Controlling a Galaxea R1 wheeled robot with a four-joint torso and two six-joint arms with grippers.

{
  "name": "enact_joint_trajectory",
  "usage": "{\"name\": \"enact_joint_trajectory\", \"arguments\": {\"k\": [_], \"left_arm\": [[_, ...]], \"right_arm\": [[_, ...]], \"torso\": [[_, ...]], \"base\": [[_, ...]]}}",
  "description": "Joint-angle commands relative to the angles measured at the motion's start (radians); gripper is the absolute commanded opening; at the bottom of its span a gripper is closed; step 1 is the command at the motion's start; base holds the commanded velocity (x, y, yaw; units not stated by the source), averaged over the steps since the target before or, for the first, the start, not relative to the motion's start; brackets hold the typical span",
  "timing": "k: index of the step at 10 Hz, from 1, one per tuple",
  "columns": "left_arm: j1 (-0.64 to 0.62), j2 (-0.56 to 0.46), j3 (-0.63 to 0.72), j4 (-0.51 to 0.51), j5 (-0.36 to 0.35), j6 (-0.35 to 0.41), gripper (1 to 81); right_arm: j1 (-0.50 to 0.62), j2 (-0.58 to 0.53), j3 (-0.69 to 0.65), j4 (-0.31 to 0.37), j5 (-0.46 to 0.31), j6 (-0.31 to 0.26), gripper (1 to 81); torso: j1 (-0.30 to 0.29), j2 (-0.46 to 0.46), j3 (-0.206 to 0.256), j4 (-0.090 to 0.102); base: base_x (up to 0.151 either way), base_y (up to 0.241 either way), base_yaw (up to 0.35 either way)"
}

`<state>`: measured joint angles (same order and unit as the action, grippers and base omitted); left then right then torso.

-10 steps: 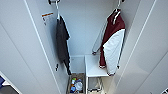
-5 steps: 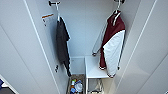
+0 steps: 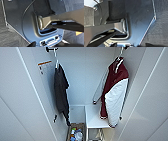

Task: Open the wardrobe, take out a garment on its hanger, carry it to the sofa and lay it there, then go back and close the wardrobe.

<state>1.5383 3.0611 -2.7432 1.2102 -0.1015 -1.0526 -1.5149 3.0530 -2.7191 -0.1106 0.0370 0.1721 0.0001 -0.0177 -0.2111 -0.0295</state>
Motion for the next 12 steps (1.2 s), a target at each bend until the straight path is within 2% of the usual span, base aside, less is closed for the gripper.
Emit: {"name": "enact_joint_trajectory", "arguments": {"k": [1,12], "left_arm": [[-0.011,0.003,0.005,-0.001,0.039,-0.003,81.1],[-0.011,0.004,0.005,0.002,0.039,-0.003,81.1]], "right_arm": [[0.021,0.003,0.004,0.003,-0.06,-0.003,81.1],[0.028,0.003,0.0,0.003,-0.06,-0.003,81.1]], "torso": [[0.0,0.0,0.0,0.0],[0.0,0.0,0.0,0.0]], "base": [[0.093,0.0,0.0],[0.104,0.0,0.0]]}}
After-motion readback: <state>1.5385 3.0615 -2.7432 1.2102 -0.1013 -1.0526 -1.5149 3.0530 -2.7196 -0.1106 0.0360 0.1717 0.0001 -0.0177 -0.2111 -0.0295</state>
